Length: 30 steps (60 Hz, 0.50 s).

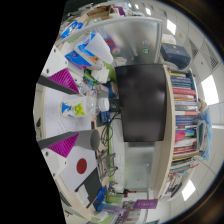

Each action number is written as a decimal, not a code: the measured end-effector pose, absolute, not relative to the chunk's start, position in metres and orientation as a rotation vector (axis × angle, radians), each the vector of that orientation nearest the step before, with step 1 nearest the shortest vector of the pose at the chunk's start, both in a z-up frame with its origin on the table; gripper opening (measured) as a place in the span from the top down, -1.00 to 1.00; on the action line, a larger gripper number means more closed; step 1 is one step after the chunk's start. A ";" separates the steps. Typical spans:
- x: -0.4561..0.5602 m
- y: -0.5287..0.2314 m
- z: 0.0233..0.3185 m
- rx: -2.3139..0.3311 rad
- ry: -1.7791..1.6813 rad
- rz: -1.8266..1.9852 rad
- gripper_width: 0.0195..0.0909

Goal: Pour water

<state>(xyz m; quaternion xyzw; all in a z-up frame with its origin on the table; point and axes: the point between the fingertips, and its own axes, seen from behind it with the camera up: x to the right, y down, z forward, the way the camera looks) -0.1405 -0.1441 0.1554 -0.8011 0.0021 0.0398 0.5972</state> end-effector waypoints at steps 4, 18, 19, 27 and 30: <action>-0.138 -0.128 0.154 -1.851 0.004 0.091 -0.60; -0.074 -0.077 0.136 -1.892 -0.005 -0.017 -0.59; -0.068 -0.075 0.135 -1.892 -0.003 -0.023 -0.59; -0.017 -0.052 0.134 -1.894 0.032 -0.067 -0.59; -0.001 -0.045 0.135 -1.899 0.047 -0.069 -0.59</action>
